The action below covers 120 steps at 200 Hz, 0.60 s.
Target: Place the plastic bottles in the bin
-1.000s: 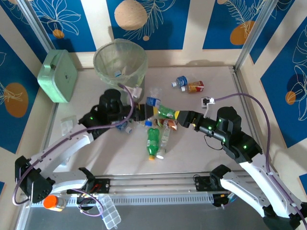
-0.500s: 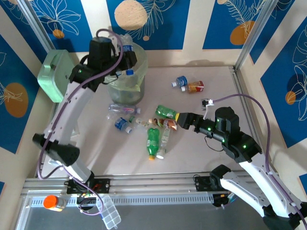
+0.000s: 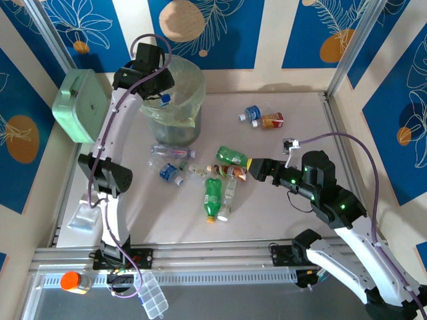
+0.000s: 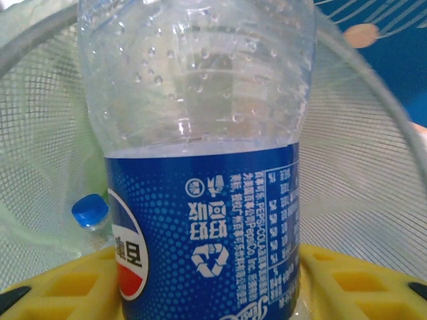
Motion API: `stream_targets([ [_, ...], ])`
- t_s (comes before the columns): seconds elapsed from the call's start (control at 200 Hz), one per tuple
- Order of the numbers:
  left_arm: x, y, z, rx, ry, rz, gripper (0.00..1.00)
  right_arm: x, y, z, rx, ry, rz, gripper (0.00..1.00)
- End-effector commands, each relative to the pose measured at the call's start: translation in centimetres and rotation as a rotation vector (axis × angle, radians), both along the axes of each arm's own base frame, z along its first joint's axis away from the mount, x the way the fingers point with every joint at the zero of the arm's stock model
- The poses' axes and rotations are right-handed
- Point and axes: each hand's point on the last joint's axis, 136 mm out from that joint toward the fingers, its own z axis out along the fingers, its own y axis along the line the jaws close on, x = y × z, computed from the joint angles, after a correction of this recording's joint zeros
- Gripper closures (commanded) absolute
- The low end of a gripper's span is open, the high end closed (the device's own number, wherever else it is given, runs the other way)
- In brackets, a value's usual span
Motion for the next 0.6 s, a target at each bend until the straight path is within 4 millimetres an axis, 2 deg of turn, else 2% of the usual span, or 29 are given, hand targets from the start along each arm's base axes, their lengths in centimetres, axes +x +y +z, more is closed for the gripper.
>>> stream_targets([
  [0.0, 0.2, 1.9, -0.1, 0.031, 0.011, 0.084, 0.53, 0.1, -0.4, -0.9, -0.031, 0.001, -0.009, 0.07],
  [0.22, 0.6, 3.6, -3.3, 0.066, 0.092, 0.158, 0.46, 0.4, -0.6, -1.3, -0.038, 0.006, -0.026, 0.07],
  [0.355, 1.0, 3.7, -4.7, 0.087, 0.121, 0.152, 0.35, 0.5, -0.6, -1.4, -0.041, 0.007, -0.026, 0.07],
  [0.48, 1.2, 3.6, -5.1, 0.079, 0.128, 0.144, 0.24, 0.6, -0.8, -1.4, -0.054, 0.005, -0.034, 0.07],
  [0.595, 1.0, 3.5, -4.5, 0.067, 0.116, 0.142, 0.16, 0.5, -0.9, -1.3, -0.057, 0.004, -0.035, 0.07],
])
